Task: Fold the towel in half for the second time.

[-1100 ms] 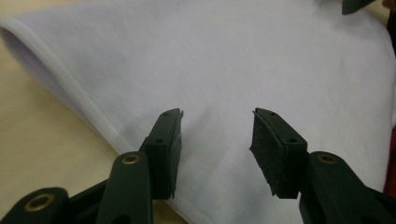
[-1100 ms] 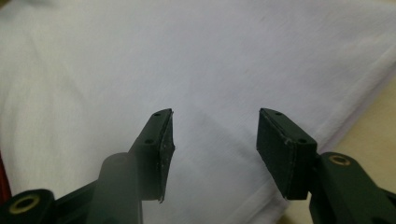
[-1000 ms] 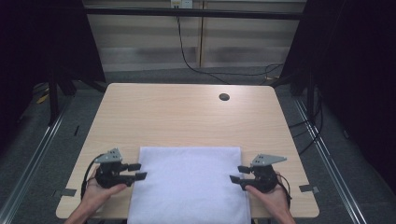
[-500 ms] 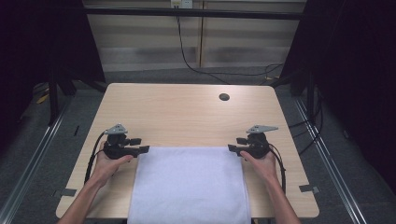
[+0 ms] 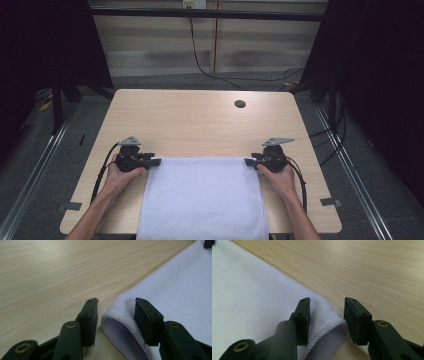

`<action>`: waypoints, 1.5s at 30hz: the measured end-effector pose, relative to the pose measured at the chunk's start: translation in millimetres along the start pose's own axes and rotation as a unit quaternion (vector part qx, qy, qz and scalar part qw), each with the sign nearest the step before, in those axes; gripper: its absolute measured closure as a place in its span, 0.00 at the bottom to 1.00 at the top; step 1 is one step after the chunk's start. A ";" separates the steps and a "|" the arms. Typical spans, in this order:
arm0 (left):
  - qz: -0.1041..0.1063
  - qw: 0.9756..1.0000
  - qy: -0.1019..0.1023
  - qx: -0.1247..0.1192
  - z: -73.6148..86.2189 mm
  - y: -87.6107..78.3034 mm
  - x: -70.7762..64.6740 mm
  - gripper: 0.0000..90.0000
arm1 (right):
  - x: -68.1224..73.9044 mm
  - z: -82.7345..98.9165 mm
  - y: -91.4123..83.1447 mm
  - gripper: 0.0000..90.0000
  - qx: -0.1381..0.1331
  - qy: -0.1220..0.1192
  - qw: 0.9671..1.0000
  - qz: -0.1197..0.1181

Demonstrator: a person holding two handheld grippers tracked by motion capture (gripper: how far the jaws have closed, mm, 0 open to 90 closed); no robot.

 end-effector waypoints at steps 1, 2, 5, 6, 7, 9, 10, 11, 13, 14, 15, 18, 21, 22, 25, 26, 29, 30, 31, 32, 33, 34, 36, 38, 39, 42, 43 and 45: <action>0.003 1.000 0.003 0.001 0.7 0.2 -0.6 0.69 | -0.1 1.5 -0.7 0.65 0.003 0.004 1.000 0.000; 0.002 1.000 0.006 0.000 1.2 0.5 -1.3 0.69 | -0.1 1.5 -0.7 0.65 0.003 0.004 1.000 0.000; 0.015 1.000 0.015 0.001 2.2 0.1 -3.5 0.83 | -0.2 3.9 -2.6 0.76 0.007 0.003 1.000 -0.010; 0.018 1.000 0.012 -0.011 1.1 -2.3 -4.0 0.87 | 0.2 4.4 -2.9 0.82 0.008 0.001 1.000 -0.020; 0.029 0.999 0.003 -0.025 -0.8 -6.3 -3.6 0.90 | 0.7 4.3 -3.5 0.88 0.007 -0.001 1.000 -0.024; 0.029 0.999 0.009 -0.034 -3.9 -14.3 -5.6 0.93 | 3.6 -0.5 -8.5 0.95 -0.004 -0.002 1.000 -0.028; 0.028 0.999 0.013 -0.036 -5.5 -17.2 -7.2 0.93 | 3.6 -0.5 -8.5 0.95 -0.004 -0.002 1.000 -0.028; 0.029 0.999 0.014 -0.043 -7.5 -20.2 -7.8 0.93 | 4.1 -3.7 -11.3 0.95 -0.014 0.003 0.999 -0.035; 0.027 0.998 0.008 -0.062 -12.9 -26.3 -7.1 0.94 | 4.9 -11.3 -17.2 0.96 -0.034 0.007 0.999 -0.041; 0.027 0.997 0.004 -0.074 -15.9 -29.5 -6.3 0.94 | 4.9 -15.3 -19.9 0.96 -0.043 0.007 0.998 -0.041; 0.032 0.996 -0.005 -0.084 -19.2 -32.3 -4.8 0.94 | 4.3 -19.0 -22.9 0.96 -0.054 0.009 0.998 -0.041; 0.030 0.995 -0.009 -0.100 -31.7 -39.4 -2.6 0.94 | 0.7 -31.6 -31.8 0.96 -0.068 0.009 0.997 -0.038; 0.025 0.994 0.002 -0.108 -45.3 -46.1 -4.3 0.94 | -1.5 -46.6 -40.1 0.96 -0.084 0.002 0.996 -0.038; 0.023 0.994 0.007 -0.110 -49.7 -48.0 -4.4 0.94 | -2.2 -51.7 -42.0 0.96 -0.087 0.000 0.996 -0.037; 0.017 0.992 0.009 -0.125 -62.6 -53.4 -3.4 0.94 | -4.5 -70.8 -47.2 0.96 -0.098 -0.009 0.995 -0.033; 0.017 0.991 0.010 -0.129 -66.9 -54.8 -2.3 0.94 | -4.9 -75.4 -48.8 0.96 -0.103 -0.012 0.994 -0.032; 0.007 0.992 0.020 -0.126 -82.6 -56.5 0.9 0.94 | -6.2 -85.3 -52.0 0.96 -0.107 -0.015 0.994 -0.029; 0.009 0.991 0.018 -0.130 -88.1 -57.3 1.0 0.94 | -7.3 -90.7 -53.2 0.97 -0.111 -0.018 0.993 -0.026; 0.008 0.990 0.022 -0.137 -93.5 -58.4 0.4 0.94 | -7.9 -96.0 -54.8 0.97 -0.114 -0.020 0.993 -0.022; 0.004 0.990 0.028 -0.139 -99.4 -59.8 0.4 0.94 | -9.0 -101.1 -56.4 0.97 -0.118 -0.021 0.993 -0.020; 0.002 0.989 0.030 -0.143 -105.1 -61.4 0.4 0.94 | -9.9 -106.2 -58.1 0.97 -0.122 -0.019 0.992 -0.019; 0.000 0.988 0.034 -0.148 -110.6 -63.7 0.6 0.94 | -11.0 -111.1 -59.7 0.97 -0.124 -0.022 0.992 -0.014; -0.003 0.986 0.039 -0.160 -120.7 -69.7 -1.0 0.94 | -12.9 -124.6 -66.7 0.97 -0.139 -0.024 0.990 -0.010; 0.001 0.983 0.047 -0.177 -125.5 -76.6 -5.6 0.94 | -12.5 -128.0 -70.0 0.97 -0.146 -0.025 0.989 -0.010; 0.001 0.983 0.053 -0.177 -124.8 -78.0 -9.7 0.94 | -11.0 -130.4 -73.1 0.97 -0.152 -0.027 0.988 -0.014; -0.004 0.984 0.073 -0.161 -114.6 -77.9 -17.6 0.94 | -3.8 -127.2 -80.1 0.97 -0.159 -0.036 0.986 -0.022; 0.000 0.984 0.071 -0.164 -109.0 -78.2 -20.1 0.94 | -0.9 -122.8 -80.9 0.97 -0.157 -0.041 0.986 -0.023; 0.005 0.984 0.074 -0.163 -96.4 -77.8 -25.0 0.94 | 4.4 -111.4 -81.5 0.97 -0.150 -0.052 0.987 -0.025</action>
Point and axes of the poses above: each handheld gripper's, and its own axes: y roughly forward along the jaws, z roughly out of its underside, x roughly to its left, the point moved 2 cm from there along y, roughly forward along the jaws, and after that the axes turned 4 degrees about z, right-handed, at the moved point
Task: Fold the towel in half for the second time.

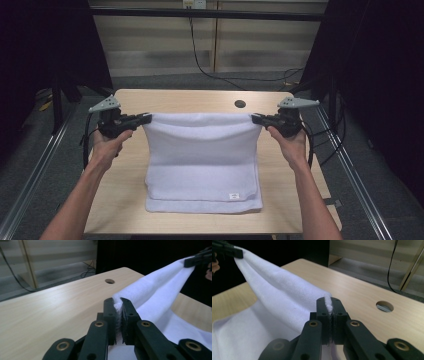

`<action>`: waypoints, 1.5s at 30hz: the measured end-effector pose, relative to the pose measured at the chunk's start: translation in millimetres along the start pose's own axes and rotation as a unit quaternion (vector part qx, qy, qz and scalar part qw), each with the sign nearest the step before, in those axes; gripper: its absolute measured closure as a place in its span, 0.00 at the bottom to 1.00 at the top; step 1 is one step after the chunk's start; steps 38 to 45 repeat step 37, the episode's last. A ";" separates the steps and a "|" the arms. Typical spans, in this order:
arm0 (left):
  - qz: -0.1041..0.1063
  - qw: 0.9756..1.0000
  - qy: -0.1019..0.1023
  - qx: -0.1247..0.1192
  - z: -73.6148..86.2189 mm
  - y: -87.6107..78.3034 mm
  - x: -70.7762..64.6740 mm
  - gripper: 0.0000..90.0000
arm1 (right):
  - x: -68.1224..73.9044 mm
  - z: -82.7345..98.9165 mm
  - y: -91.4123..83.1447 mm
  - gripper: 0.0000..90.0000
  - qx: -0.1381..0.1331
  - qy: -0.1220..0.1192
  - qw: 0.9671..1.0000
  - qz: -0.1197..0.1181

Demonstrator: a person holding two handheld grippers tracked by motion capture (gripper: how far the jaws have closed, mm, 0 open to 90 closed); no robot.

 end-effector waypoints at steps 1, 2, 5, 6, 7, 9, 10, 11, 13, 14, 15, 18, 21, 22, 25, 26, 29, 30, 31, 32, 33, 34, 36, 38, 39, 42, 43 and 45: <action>0.001 1.000 0.002 0.003 6.1 -2.1 -3.1 0.94 | 2.9 5.7 -2.5 0.97 0.001 -0.002 1.000 -0.001; 0.009 1.000 0.001 0.004 12.7 -4.6 -6.5 0.94 | 5.9 11.7 -5.3 0.97 0.003 -0.005 1.000 -0.003; 0.021 1.000 0.000 0.010 34.3 -13.1 -18.6 0.93 | 17.7 31.8 -14.8 0.97 0.007 -0.011 1.000 -0.018; 0.019 1.000 0.005 0.016 41.4 -15.5 -22.8 0.93 | 22.2 38.9 -17.9 0.97 0.010 -0.015 1.000 -0.021; 0.020 1.000 0.005 0.018 48.1 -18.1 -27.0 0.93 | 26.7 46.1 -21.1 0.97 0.010 -0.015 0.999 -0.026; 0.030 0.999 0.003 0.024 60.6 -23.0 -35.1 0.93 | 35.9 60.6 -26.9 0.96 0.012 -0.014 0.999 -0.037; 0.029 0.999 0.001 0.030 65.7 -25.0 -39.8 0.93 | 40.2 67.4 -29.4 0.96 0.017 -0.017 0.999 -0.038; 0.040 0.999 0.000 0.037 70.2 -27.5 -44.6 0.93 | 44.3 73.5 -32.4 0.96 0.020 -0.020 0.999 -0.039; 0.043 0.998 0.003 0.049 81.0 -32.5 -54.2 0.93 | 51.4 84.3 -39.2 0.96 0.020 -0.018 0.999 -0.042; 0.048 0.997 0.004 0.057 87.6 -35.1 -58.4 0.93 | 54.7 89.7 -42.8 0.96 0.020 -0.016 0.999 -0.042; 0.048 0.997 0.005 0.064 94.8 -37.5 -62.3 0.93 | 58.2 95.5 -45.7 0.96 0.022 -0.013 0.999 -0.046; 0.063 0.993 0.003 0.098 113.7 -41.5 -74.1 0.90 | 69.4 114.1 -52.4 0.95 0.042 -0.016 0.998 -0.053; 0.084 0.990 -0.012 0.111 129.8 -43.4 -79.8 0.83 | 80.9 135.7 -53.7 0.87 0.075 -0.015 0.995 -0.060; 0.087 0.990 -0.017 0.107 132.6 -45.4 -81.6 0.79 | 84.2 141.8 -55.6 0.83 0.082 -0.013 0.995 -0.063; 0.103 0.992 -0.030 0.072 129.7 -55.0 -82.5 0.71 | 85.6 148.7 -67.5 0.71 0.070 0.005 0.996 -0.059; 0.096 0.993 -0.035 0.060 127.1 -58.0 -80.1 0.66 | 84.0 147.5 -73.3 0.69 0.058 0.015 0.997 -0.056; 0.050 0.997 -0.047 0.040 124.3 -63.1 -67.4 0.56 | 76.3 142.6 -85.4 0.63 0.026 0.035 0.999 -0.031; 0.026 0.997 -0.052 0.041 125.2 -63.6 -62.9 0.54 | 72.9 142.7 -86.4 0.61 0.019 0.042 0.999 -0.025; 0.019 0.997 -0.057 0.045 126.5 -62.7 -59.4 0.46 | 67.0 145.0 -85.2 0.59 0.015 0.058 0.998 -0.014; 0.018 0.997 -0.060 0.047 128.2 -62.3 -56.9 0.45 | 65.1 146.6 -83.8 0.57 0.019 0.058 0.998 -0.010; 0.003 0.997 -0.058 0.050 130.2 -61.9 -55.1 0.45 | 65.1 146.6 -83.8 0.57 0.019 0.058 0.998 -0.010; 0.002 0.997 -0.063 0.053 132.2 -61.5 -53.4 0.42 | 63.6 148.2 -82.8 0.55 0.023 0.059 0.998 -0.004; -0.003 0.996 -0.068 0.058 136.2 -61.1 -50.9 0.39 | 60.5 150.3 -82.3 0.54 0.026 0.063 0.998 0.002; -0.005 0.996 -0.069 0.063 137.8 -60.7 -50.2 0.37 | 59.1 150.7 -82.9 0.52 0.026 0.063 0.998 0.011; -0.005 0.996 -0.069 0.063 137.8 -60.7 -50.2 0.37 | 59.1 150.7 -82.9 0.52 0.026 0.063 0.998 0.011; -0.005 0.996 -0.069 0.063 137.8 -60.7 -50.2 0.37 | 59.1 150.7 -82.9 0.52 0.026 0.063 0.998 0.011; -0.005 0.996 -0.069 0.063 137.8 -60.7 -50.2 0.37 | 59.1 150.7 -82.9 0.52 0.026 0.063 0.998 0.011; -0.005 0.996 -0.069 0.063 137.8 -60.7 -50.2 0.37 | 59.1 150.7 -82.9 0.52 0.026 0.063 0.998 0.011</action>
Point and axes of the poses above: each handheld gripper's, and its own axes: y roughly forward along the jaws, z roughly out of its underside, x roughly to its left, the point moved 2 cm from there along y, roughly forward along the jaws, and after that the axes turned 4 degrees about z, right-handed, at the moved point
